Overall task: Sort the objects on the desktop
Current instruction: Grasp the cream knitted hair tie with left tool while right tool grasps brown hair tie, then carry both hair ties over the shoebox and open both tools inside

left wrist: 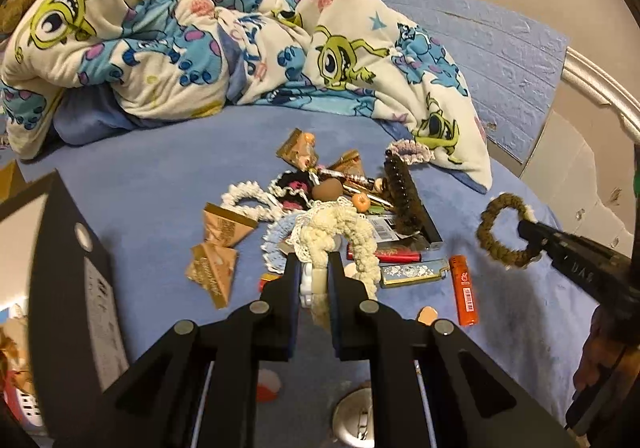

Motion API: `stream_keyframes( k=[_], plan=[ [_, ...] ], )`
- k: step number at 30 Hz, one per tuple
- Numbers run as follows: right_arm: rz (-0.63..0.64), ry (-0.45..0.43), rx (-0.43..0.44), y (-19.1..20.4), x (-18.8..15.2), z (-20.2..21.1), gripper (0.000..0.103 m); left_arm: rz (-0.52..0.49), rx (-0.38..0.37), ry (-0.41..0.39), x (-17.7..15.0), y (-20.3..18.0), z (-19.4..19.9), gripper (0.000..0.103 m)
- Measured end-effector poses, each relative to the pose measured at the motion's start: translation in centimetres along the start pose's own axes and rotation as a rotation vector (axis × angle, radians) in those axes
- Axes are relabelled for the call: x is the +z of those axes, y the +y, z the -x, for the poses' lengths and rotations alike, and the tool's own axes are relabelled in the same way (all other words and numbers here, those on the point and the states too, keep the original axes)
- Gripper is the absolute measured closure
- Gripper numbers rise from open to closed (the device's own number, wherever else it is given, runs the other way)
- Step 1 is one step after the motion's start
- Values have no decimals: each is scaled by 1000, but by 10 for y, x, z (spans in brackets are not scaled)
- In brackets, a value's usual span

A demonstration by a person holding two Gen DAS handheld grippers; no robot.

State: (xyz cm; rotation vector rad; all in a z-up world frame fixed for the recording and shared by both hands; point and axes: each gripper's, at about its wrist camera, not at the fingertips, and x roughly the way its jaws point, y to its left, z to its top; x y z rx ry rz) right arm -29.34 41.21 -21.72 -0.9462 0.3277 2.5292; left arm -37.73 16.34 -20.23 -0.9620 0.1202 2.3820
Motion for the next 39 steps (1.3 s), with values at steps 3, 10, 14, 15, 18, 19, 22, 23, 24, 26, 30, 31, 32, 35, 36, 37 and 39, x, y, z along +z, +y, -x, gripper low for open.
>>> stream_keyframes(
  k=[3, 10, 14, 15, 18, 19, 22, 23, 24, 26, 30, 31, 32, 35, 36, 37, 39],
  plan=[
    [37, 5, 28, 21, -1, 5, 90, 3, 17, -8, 4, 8, 14, 90],
    [89, 3, 102, 76, -2, 20, 90, 58, 64, -52, 8, 37, 52, 90],
    [146, 2, 151, 115, -3, 27, 90, 72, 114, -56, 5, 56, 67, 90],
    [162, 1, 163, 125, -4, 30, 90, 75, 127, -54, 5, 61, 70, 90],
    [179, 1, 201, 148, -5, 37, 90, 108, 131, -50, 1, 78, 80, 90],
    [189, 0, 209, 155, -5, 39, 90, 120, 141, -51, 0, 84, 83, 90],
    [214, -5, 234, 175, -4, 45, 90, 145, 166, -66, -3, 99, 95, 90],
    [221, -8, 242, 181, -3, 48, 90, 149, 175, -70, -3, 103, 99, 90],
    [227, -11, 251, 187, -3, 51, 90, 152, 187, -74, -3, 107, 104, 90],
    [242, -18, 265, 199, -2, 57, 90, 155, 216, -86, -3, 114, 115, 90],
    [269, -22, 303, 226, -2, 68, 90, 176, 264, -107, -6, 132, 136, 90],
    [277, -23, 311, 232, -3, 70, 90, 181, 280, -108, -7, 138, 141, 90],
    [286, -25, 319, 238, -4, 73, 90, 189, 291, -109, -8, 144, 147, 90],
    [308, -27, 354, 261, -7, 79, 90, 208, 330, -117, -15, 162, 164, 90],
    [317, -27, 369, 271, -8, 82, 90, 209, 350, -116, -18, 168, 169, 90],
    [317, -26, 379, 277, -9, 84, 90, 210, 369, -115, -21, 174, 174, 90],
    [314, -20, 406, 290, -11, 87, 90, 222, 403, -119, -27, 188, 184, 90]
  ],
)
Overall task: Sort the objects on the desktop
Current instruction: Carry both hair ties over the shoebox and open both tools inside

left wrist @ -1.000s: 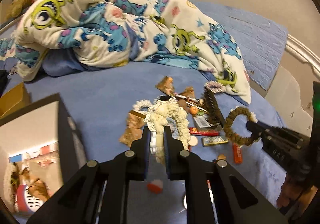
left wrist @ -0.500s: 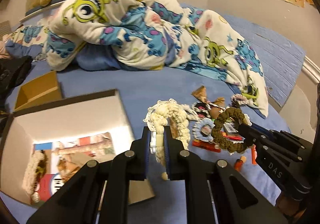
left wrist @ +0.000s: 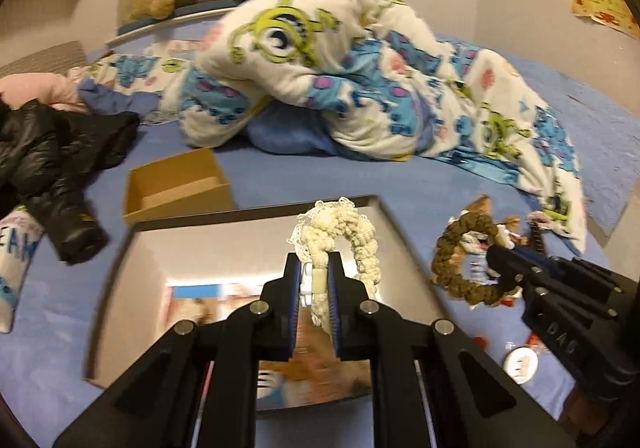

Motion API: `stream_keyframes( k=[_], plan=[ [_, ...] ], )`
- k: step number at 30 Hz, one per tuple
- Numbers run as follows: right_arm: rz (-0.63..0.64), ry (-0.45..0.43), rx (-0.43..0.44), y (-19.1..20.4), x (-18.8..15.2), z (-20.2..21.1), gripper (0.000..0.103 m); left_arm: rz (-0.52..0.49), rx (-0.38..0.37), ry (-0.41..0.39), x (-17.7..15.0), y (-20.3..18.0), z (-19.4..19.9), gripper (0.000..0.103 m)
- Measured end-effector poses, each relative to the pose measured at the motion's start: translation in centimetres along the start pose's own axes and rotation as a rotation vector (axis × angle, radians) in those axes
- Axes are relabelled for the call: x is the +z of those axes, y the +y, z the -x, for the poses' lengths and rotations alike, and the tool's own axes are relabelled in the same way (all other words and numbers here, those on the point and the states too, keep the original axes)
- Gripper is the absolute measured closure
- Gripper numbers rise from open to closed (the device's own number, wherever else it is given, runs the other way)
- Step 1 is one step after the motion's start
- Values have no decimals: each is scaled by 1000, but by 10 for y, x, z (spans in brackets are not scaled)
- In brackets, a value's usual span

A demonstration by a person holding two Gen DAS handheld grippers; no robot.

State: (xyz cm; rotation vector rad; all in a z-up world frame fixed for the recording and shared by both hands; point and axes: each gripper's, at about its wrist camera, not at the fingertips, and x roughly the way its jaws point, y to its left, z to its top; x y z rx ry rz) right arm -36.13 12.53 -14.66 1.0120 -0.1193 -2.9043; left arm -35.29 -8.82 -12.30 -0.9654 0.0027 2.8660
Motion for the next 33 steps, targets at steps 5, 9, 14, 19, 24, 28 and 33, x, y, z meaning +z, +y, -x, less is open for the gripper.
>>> stream_keyframes(
  k=[5, 9, 14, 19, 24, 28, 33],
  plan=[
    [15, -1, 78, 39, 4, -4, 90, 60, 23, -4, -8, 44, 9, 90],
    [14, 19, 146, 68, 1, -11, 90, 56, 68, 7, -13, 63, 9, 90],
    [34, 33, 167, 92, -5, -16, 90, 94, 81, 12, -15, 82, 8, 90],
    [33, 46, 165, 99, -9, -21, 90, 90, 85, 21, -17, 85, 3, 90],
    [39, 52, 165, 103, -9, -25, 90, 79, 98, 40, -18, 83, -3, 90],
    [44, 53, 163, 105, -10, -27, 90, 80, 100, 46, -19, 84, -4, 90],
    [45, 57, 163, 106, -11, -27, 90, 84, 105, 48, -21, 85, -5, 90]
  ],
)
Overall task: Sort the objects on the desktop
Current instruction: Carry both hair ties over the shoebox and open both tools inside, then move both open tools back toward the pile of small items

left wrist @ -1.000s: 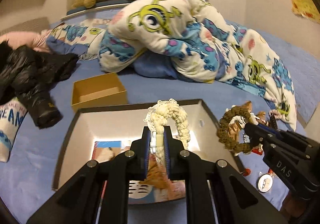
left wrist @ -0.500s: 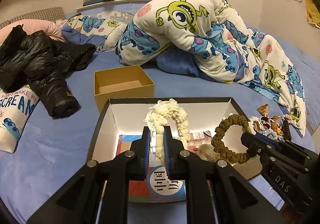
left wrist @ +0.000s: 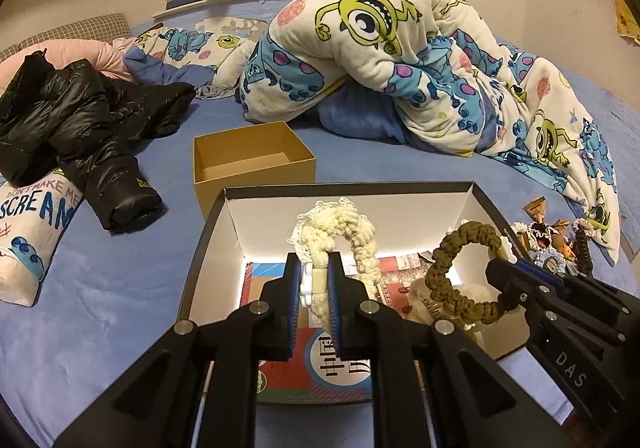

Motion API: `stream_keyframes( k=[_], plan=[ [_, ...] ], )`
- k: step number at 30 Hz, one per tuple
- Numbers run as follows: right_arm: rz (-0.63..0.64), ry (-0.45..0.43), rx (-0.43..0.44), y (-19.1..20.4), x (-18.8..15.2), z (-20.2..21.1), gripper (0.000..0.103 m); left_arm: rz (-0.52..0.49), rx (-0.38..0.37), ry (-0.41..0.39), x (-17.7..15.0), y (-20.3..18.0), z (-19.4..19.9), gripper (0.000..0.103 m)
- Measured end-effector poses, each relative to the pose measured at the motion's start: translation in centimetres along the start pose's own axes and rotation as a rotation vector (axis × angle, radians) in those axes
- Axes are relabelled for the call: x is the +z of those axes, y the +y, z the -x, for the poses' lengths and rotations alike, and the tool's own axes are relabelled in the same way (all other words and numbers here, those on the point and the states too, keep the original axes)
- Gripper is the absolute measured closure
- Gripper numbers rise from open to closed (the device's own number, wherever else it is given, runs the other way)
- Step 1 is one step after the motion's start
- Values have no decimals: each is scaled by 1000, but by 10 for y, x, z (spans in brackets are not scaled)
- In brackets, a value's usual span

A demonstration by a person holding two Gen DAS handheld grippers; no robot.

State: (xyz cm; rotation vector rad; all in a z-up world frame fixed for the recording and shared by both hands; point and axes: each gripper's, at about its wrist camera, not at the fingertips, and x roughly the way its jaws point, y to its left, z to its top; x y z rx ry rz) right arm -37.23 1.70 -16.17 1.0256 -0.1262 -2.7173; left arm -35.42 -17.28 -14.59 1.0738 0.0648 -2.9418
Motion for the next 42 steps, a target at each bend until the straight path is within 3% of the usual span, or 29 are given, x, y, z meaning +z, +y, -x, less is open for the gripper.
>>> stream_keyframes(
  k=[1, 2, 3, 4, 5, 6, 8, 11, 17, 26, 42],
  plan=[
    [0, 1, 1, 0, 0, 0, 90, -1, 0, -2, 0, 1, 0, 89],
    [-1, 2, 4, 0, 0, 0, 88, -5, -3, 2, 0, 1, -1, 80],
    [1, 9, 10, 0, 0, 0, 87, -4, -5, 7, 0, 1, -1, 49],
    [5, 11, 10, 1, 0, 0, 86, 4, 7, 10, -1, 1, -1, 28],
    [12, 12, 5, 2, 1, 1, 71, 10, 40, -11, -1, 2, 2, 13],
    [25, 11, -16, 3, 2, 2, 58, 13, 71, -50, -1, 3, 7, 13],
    [28, -5, -57, 3, 4, 6, 36, 4, 61, -72, 1, 5, 13, 13],
    [13, -27, -55, -3, 9, 12, 30, -2, 77, -87, 3, 6, 19, 7],
    [24, -53, -66, -4, 17, 24, 29, -23, 92, -91, 5, 2, 23, 6],
    [30, -62, -79, -14, 20, 33, 29, 8, 48, -99, 12, -4, 25, 6],
    [-49, -66, -138, -75, 21, 52, 29, -61, -22, -85, 21, -79, 12, 6]
  ],
)
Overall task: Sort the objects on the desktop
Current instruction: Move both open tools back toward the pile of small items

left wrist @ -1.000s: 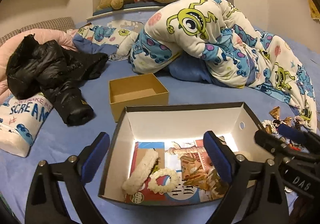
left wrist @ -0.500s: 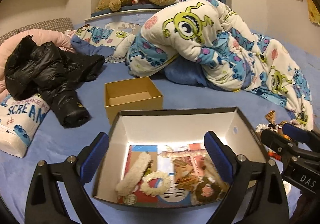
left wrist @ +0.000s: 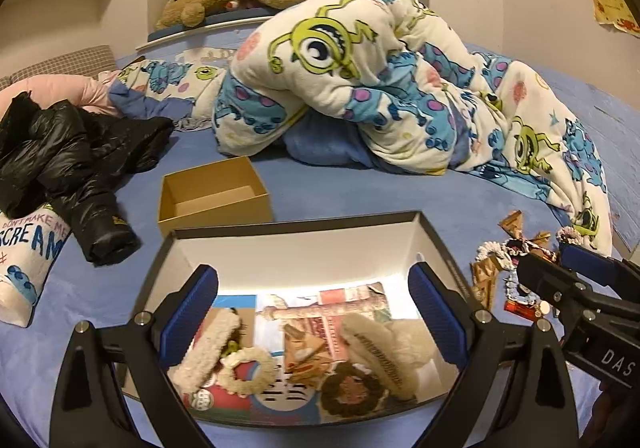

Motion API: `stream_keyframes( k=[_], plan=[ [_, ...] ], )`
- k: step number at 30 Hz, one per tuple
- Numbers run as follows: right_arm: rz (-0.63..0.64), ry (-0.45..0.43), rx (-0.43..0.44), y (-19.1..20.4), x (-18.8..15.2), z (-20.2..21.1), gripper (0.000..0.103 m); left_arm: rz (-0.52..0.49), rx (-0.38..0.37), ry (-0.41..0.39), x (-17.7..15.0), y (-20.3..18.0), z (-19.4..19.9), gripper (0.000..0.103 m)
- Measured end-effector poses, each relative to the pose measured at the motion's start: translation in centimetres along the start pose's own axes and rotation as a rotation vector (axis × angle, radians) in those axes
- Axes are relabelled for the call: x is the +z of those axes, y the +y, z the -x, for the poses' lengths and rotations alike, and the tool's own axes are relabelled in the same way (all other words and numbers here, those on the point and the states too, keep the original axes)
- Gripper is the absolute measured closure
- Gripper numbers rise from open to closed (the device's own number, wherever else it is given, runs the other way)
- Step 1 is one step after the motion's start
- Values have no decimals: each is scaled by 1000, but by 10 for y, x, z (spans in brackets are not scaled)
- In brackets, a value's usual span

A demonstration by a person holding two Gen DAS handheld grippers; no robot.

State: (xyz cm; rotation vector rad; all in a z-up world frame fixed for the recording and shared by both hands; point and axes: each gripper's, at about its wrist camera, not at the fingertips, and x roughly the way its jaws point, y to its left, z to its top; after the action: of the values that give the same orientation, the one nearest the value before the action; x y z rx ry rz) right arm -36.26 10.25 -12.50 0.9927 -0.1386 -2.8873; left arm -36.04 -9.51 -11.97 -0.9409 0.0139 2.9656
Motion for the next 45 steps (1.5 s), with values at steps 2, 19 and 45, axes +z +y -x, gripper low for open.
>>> stream_keyframes(
  k=[2, 19, 45],
  plan=[
    [-9, -1, -4, -7, -1, 2, 29, -5, -15, -2, 1, -10, 0, 6],
    [-75, -11, -132, -100, -6, 35, 29, -57, -146, -5, 1, -124, 2, 4],
    [-189, 75, -322, -240, -73, 50, 29, -358, -402, 111, -92, -298, -24, 4]
  ],
)
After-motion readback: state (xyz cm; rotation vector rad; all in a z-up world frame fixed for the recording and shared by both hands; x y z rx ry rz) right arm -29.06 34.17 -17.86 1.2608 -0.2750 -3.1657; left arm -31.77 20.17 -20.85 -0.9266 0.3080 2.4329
